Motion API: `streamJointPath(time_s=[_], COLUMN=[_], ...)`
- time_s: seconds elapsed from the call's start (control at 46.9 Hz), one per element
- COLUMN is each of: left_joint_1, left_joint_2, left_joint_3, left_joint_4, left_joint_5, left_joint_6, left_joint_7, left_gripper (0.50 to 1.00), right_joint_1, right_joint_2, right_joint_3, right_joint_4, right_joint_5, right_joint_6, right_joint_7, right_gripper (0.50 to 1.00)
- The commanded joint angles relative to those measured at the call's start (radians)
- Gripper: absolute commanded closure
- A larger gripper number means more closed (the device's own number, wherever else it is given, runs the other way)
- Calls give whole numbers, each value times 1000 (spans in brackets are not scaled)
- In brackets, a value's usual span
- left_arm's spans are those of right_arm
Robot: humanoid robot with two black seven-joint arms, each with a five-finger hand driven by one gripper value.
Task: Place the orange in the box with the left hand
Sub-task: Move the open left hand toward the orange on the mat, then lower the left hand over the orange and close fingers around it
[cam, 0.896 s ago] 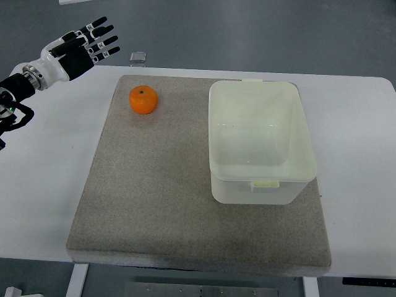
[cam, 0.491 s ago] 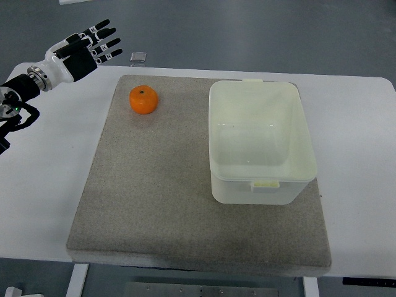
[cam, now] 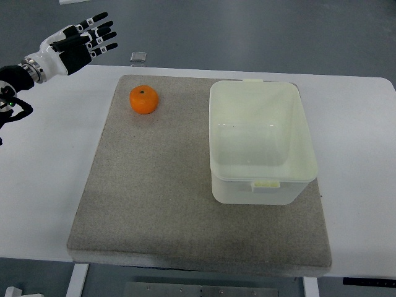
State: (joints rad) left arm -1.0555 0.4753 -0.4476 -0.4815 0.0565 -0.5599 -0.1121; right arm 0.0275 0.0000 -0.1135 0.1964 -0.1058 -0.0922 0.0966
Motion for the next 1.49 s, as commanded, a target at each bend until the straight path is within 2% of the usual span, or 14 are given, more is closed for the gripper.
streamJointPath(time_s=[0.0,0.085,0.32,0.405,0.597,0.725,0.96,1.131,1.472], left_joint_1=[-8,-15,-34,-37,-121,-175,-205,-210,-209], left_joint_2=[-4,-9,-35,-47,-60,-102,-185,-227,-244], left_joint_3=[-5,12,55,93,340,472,521,573,714], left_joint_4=[4,4,-8,-8,-8,-6,11,67,96], left_joint_5=[234,376,811,899,936,936,951,984,985], left_joint_6=[34,93,305,342,356,357,357,359,437], left_joint_7=[-109,-146,-162,-162,-162,-162,-161,-156,-153], left_gripper=[510,510,510,508,508,508,508,510,516], right_joint_1=[0,0,2,0,0,0,2,0,0], right_joint_2=[0,0,0,0,0,0,0,0,0], right_joint_3=[0,0,0,0,0,0,0,0,0], right_joint_4=[0,0,0,0,0,0,0,0,0], right_joint_5=[0,0,0,0,0,0,0,0,0], right_joint_6=[-1,0,0,0,0,0,0,0,-1], right_joint_7=[0,0,0,0,0,0,0,0,0], right_gripper=[556,556,556,556,556,556,556,556,556])
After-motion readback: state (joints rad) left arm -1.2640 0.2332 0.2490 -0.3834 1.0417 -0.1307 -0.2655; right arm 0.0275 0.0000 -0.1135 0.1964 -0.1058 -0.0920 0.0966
